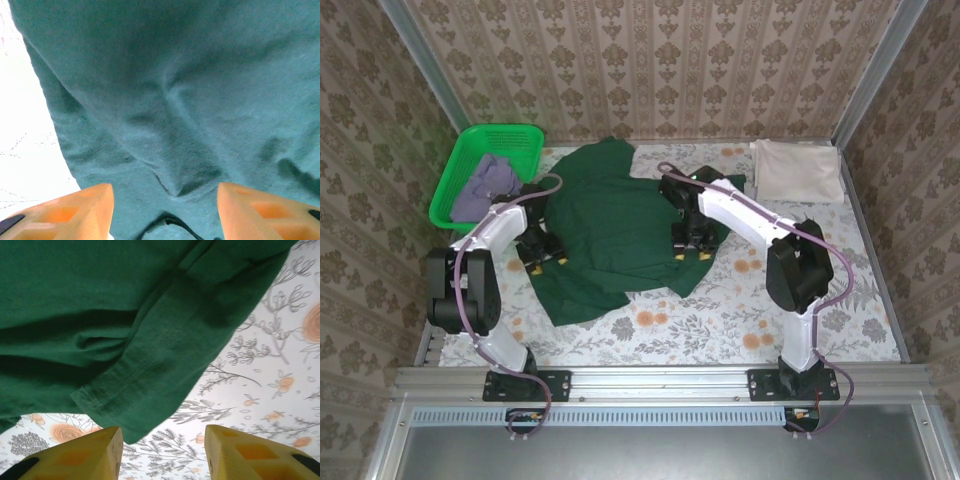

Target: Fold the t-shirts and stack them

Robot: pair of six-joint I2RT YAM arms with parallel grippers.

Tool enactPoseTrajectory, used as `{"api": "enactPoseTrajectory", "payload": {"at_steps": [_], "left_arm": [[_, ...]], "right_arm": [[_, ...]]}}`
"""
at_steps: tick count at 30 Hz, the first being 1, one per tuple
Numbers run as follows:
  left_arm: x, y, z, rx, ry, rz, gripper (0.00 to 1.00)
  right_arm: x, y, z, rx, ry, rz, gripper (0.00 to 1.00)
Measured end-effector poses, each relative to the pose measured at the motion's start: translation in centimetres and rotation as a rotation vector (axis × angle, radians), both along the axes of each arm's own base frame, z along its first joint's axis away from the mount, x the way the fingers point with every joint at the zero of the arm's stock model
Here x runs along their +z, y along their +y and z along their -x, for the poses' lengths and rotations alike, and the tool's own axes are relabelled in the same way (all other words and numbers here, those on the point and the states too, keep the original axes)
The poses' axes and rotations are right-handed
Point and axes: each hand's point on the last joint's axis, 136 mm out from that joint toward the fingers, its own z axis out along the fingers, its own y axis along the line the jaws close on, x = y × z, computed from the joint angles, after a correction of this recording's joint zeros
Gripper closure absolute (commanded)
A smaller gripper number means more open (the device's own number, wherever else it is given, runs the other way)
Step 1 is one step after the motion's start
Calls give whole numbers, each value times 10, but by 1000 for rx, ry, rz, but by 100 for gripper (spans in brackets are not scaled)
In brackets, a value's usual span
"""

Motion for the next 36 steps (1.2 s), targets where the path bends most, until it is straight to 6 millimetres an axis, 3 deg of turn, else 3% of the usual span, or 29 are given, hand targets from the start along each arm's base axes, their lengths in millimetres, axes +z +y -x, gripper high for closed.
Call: {"api": "enactPoseTrajectory", "payload": {"at_steps": [3,7,10,12,16,18,22,27,32,36], "left_arm": [[-7,5,9,1,27,-25,48],[-15,8,18,4,54,-38,51],[-24,9,28,20,83,-43,63],[-31,12,35,45,107,-48,67],[-44,22,47,114,142,-52,71],[-46,27,50,141,151,-52,74],[-47,30,47,157,155,-51,75],[-47,30,47,164,157,-43,79],[-48,32,46,185,170,-27,79],[-47,43,47,216,174,-42,78]], "right_arm": [[-12,14,5,-8,-10,-7,51],[-42,22,16,-24,16,8,47],[-66,17,21,-44,42,28,48],[-78,12,23,-59,55,38,51],[-89,2,26,-114,51,10,72],[-90,-9,29,-149,43,-5,77],[-91,-34,36,-260,24,-73,79],[-92,-64,50,-420,-11,-159,62],[-90,-93,57,-560,-37,-208,61],[-90,-131,62,-731,-50,-196,55]]}}
